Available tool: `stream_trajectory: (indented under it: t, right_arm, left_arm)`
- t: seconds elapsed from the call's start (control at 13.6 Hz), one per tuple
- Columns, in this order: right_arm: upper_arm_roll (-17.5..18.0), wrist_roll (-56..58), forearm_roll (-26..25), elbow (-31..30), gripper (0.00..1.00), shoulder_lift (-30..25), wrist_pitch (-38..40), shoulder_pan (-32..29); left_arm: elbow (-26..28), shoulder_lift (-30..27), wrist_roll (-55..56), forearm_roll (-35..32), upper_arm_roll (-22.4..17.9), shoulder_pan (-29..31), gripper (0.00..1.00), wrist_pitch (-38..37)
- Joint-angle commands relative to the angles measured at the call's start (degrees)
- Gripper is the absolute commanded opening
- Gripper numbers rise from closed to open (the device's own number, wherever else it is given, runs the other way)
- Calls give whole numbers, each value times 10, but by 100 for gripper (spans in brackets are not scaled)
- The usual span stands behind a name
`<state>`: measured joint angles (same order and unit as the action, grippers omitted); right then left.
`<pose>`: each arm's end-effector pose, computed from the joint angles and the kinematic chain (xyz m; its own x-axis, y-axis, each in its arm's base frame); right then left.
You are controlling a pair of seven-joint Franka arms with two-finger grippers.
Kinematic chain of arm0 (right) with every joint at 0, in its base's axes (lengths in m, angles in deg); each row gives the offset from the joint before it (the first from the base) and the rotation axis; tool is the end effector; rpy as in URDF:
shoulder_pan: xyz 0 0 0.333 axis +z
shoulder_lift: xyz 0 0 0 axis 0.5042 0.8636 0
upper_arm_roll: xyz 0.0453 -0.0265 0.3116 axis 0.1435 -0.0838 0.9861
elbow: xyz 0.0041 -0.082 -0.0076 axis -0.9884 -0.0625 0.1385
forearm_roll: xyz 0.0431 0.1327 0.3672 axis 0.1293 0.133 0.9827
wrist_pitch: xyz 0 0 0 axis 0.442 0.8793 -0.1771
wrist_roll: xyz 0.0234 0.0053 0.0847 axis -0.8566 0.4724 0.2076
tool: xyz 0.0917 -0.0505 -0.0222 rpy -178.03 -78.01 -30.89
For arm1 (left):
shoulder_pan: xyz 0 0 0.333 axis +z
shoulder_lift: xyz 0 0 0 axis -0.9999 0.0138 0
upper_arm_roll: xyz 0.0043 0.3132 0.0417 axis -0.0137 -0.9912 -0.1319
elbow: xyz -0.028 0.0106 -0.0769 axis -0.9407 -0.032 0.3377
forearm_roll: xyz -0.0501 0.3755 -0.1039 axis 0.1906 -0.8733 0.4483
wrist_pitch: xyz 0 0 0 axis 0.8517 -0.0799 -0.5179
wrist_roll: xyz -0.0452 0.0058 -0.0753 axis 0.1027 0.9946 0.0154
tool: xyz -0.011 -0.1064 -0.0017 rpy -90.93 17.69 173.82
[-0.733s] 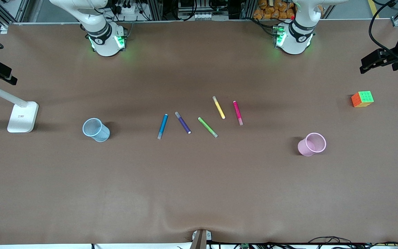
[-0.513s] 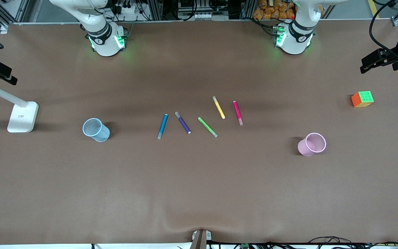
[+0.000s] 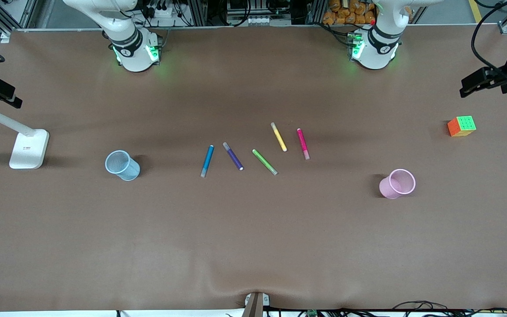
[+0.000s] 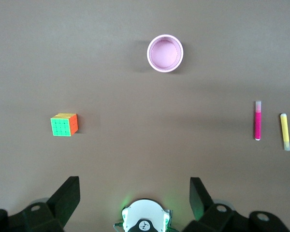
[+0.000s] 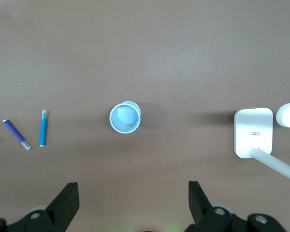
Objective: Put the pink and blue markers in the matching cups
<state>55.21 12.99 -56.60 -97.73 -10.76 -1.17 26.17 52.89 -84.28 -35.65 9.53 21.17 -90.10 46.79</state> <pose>0.5319 -0.0454 0.6627 0.9982 -0.0509 -0.0310 -0.0522 -0.9978 -0.0418 0.5243 -0.0120 0.6323 0.9885 0.0699 -0.1337 0.0599 -0.9952 -0.0778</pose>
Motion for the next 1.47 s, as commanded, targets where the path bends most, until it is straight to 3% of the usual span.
stream_trajectory:
  t: [0.0,0.29,0.51,0.81,1.03,1.17,1.39]
  right_arm:
    - [7,-6,3,8,100,2,5,-7]
    - [10,-6,3,16,100,1,5,-5]
    - [10,-4,11,25,100,2,5,-5]
    - [12,-4,12,26,100,2,4,14]
    - [10,-6,4,22,100,15,7,61]
    - [7,-8,3,19,100,29,25,52]
    - [6,-7,2,19,100,47,25,41]
  left_arm:
    - [-25,33,6,-4,3,-6,100,-28]
    - [-20,98,109,58,35,-16,100,-24]
    - [-15,140,119,59,63,-18,100,13]
    - [12,173,160,67,66,-45,100,72]
    - [75,194,236,67,66,-93,100,177]
    - [125,207,297,67,66,-125,100,265]
    - [137,257,384,68,67,-167,100,335]
